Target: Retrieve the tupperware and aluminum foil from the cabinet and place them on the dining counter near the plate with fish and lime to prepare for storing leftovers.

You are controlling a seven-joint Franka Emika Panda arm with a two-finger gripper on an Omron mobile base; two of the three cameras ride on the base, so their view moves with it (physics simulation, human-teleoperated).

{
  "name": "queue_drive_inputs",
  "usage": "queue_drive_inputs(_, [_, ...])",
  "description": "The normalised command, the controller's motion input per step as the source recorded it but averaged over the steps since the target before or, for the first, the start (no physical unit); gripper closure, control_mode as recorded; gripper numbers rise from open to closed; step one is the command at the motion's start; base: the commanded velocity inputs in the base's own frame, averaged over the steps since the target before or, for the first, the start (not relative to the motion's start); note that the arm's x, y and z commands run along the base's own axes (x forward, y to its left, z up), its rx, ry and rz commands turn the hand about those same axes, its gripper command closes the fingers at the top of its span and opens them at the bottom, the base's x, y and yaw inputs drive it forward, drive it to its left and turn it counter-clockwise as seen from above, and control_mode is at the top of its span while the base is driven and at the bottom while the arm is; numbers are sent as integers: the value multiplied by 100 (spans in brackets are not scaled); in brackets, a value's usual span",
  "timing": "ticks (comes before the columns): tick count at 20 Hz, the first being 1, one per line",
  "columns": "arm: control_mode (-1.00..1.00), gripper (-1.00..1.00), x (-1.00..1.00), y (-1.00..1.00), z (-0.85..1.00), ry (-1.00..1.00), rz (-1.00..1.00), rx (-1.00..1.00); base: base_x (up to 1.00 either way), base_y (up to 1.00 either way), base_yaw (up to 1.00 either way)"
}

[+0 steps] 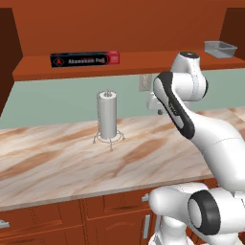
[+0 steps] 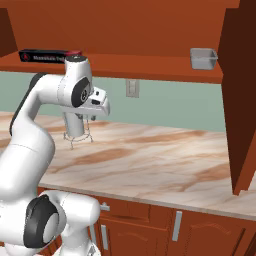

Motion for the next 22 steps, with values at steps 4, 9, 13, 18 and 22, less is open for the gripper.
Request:
queue_drive_inputs(4, [-100, -100, -3, 1, 12, -20, 1, -1, 0, 0, 0])
queue_drive_inputs(9, [-100, -100, -8, 3, 54, -57, 4, -6, 0, 0, 0])
queue_drive_inputs(13, [-100, -100, 0, 13, 67, -56, 10, -6, 0, 0, 0])
queue_drive_inputs(18, [-100, -100, 0, 10, 70, -49, 16, -4, 0, 0, 0])
queue_drive_inputs(22, [-100, -100, 12, 10, 66, -29, 15, -1, 0, 0, 0])
